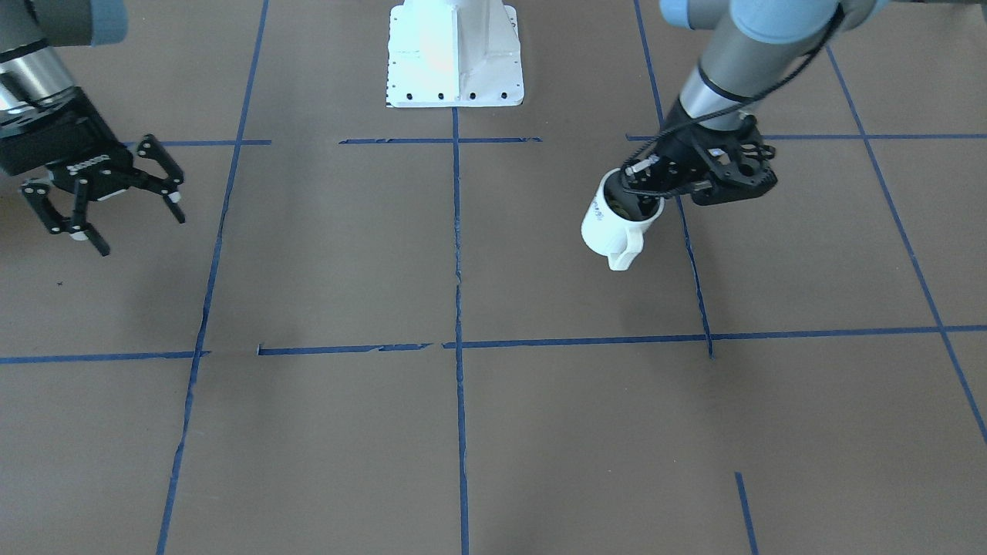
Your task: Left arm hands cup to right arm to dump lemon
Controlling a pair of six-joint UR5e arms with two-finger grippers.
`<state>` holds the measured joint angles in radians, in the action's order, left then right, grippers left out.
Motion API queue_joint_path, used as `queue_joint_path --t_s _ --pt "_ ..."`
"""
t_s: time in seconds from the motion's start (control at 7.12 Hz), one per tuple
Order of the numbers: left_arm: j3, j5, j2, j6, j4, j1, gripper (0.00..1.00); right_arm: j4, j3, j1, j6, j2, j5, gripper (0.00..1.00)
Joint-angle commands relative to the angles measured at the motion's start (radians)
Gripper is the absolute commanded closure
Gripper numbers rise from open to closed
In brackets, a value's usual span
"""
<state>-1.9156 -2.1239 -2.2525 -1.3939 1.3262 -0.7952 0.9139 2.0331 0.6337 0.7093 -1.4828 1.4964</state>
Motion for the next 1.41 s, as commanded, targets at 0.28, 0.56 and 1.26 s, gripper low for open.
queue_joint_path --t_s 0.28,0.56,1.26 --pt "0.15 -0.002 -0.207 -0.224 -0.007 0.062 0.99 -0.004 0.003 -0.521 0.018 0.185 -0.813 0.01" --pt "0.194 -0.004 -0.275 -0.275 -0.002 0.105 0.97 -0.004 -0.013 -0.607 0.009 0.187 -0.913 0.01" --pt "0.17 -0.004 -0.282 -0.33 0.001 0.2 0.92 -0.004 -0.017 -0.611 -0.039 0.188 -0.927 0.01"
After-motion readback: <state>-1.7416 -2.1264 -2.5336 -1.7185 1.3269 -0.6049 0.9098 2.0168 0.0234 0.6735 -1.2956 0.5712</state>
